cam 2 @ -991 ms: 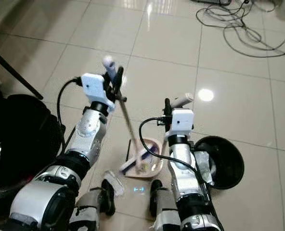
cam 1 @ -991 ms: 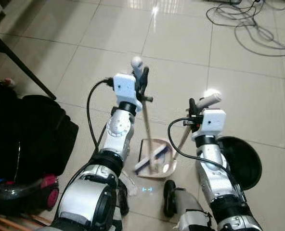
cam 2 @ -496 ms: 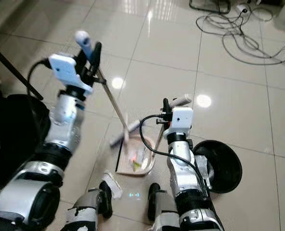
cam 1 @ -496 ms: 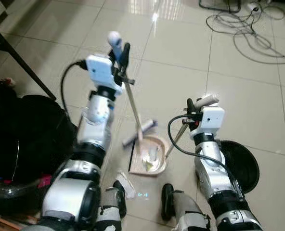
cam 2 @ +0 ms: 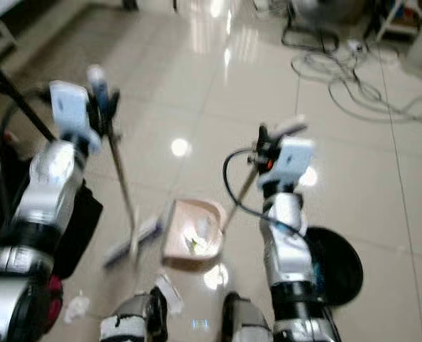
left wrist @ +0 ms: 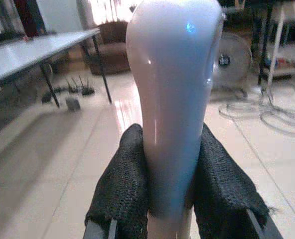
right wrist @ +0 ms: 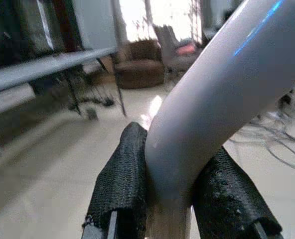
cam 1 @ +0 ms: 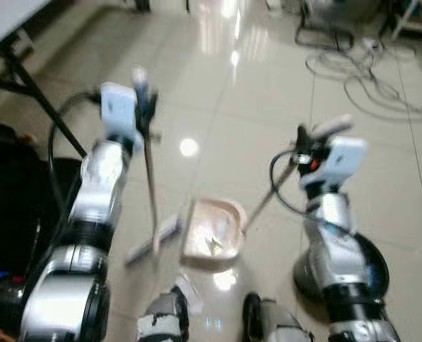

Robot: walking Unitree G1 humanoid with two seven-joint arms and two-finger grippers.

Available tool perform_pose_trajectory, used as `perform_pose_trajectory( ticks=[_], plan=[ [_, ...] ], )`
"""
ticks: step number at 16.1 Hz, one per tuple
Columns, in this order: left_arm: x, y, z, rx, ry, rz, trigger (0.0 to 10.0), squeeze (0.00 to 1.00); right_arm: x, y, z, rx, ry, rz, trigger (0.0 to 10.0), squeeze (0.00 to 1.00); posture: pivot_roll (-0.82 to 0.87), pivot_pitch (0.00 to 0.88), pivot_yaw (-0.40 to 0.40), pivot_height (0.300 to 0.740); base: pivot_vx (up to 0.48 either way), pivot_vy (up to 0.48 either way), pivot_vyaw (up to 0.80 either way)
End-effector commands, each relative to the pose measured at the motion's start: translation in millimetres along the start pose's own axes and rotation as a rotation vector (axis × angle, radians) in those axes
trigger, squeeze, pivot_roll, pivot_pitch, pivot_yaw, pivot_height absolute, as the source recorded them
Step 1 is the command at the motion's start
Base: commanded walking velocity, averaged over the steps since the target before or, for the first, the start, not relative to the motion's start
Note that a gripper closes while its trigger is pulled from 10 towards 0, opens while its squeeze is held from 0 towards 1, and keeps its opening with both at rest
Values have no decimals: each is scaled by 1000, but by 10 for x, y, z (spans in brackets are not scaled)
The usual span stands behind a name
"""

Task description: Sweep floor

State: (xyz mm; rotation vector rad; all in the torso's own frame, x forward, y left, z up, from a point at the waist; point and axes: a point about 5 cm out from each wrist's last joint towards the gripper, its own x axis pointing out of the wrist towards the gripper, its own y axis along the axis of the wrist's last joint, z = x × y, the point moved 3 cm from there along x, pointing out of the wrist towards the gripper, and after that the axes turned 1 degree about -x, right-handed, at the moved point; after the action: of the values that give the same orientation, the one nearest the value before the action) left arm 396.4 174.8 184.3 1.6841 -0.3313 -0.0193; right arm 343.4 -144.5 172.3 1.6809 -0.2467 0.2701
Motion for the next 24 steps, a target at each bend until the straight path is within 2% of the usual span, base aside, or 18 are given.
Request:
perform_pose_trajectory(
  ticks=[1, 2, 4, 6, 7, 9, 11, 15, 20, 24],
  plan=[
    [-111, 30, -30, 14, -12, 1, 10000, 0, 12, 287, -46, 20, 33, 37, 10000, 0, -6, 54, 36, 740, 0, 0, 0],
    [-223, -40, -47, 20, 4, -33, 10000, 0, 15, 457, -50, -10, 52, 47, 10000, 0, -11, 49, 32, 740, 0, 0, 0],
    [-411, -72, 59, 40, -18, -53, 10000, 0, -10, 689, -46, -43, 59, 42, 10000, 0, -5, 38, 17, 740, 0, 0, 0],
    [-548, -60, 218, 27, -71, -55, 10000, 0, -51, 787, -83, -55, 86, -2, 10000, 0, -2, 39, 16, 740, 0, 0, 0],
    [-617, -48, 266, 18, -81, -67, 10000, 0, -84, 841, -93, -83, 94, -18, 10000, 0, -2, 39, 16, 740, 0, 0, 0],
    [-719, -16, 358, -8, -105, -76, 10000, 0, -141, 914, -73, -80, 80, -31, 10000, 0, -1, 39, 14, 740, 0, 0, 0],
    [-769, 18, 408, -22, -95, -76, 10000, 0, -204, 875, -20, -75, 63, -67, 10000, 0, 17, 39, -9, 740, 0, 0, 0],
    [-807, 132, 453, -14, -100, -69, 10000, 0, -219, 869, 4, -62, 46, -122, 10000, 0, 31, 36, -15, 740, 0, 0, 0],
    [-818, 195, 523, 10, -163, -72, 10000, 0, -225, 889, 20, -33, 29, -129, 10000, 0, 39, 37, 4, 740, 0, 0, 0],
    [-818, 181, 538, 18, -179, -85, 10000, 0, -262, 983, 84, 54, 1, -80, 10000, 0, 31, 32, 16, 740, 0, -292, 0]
  ],
)
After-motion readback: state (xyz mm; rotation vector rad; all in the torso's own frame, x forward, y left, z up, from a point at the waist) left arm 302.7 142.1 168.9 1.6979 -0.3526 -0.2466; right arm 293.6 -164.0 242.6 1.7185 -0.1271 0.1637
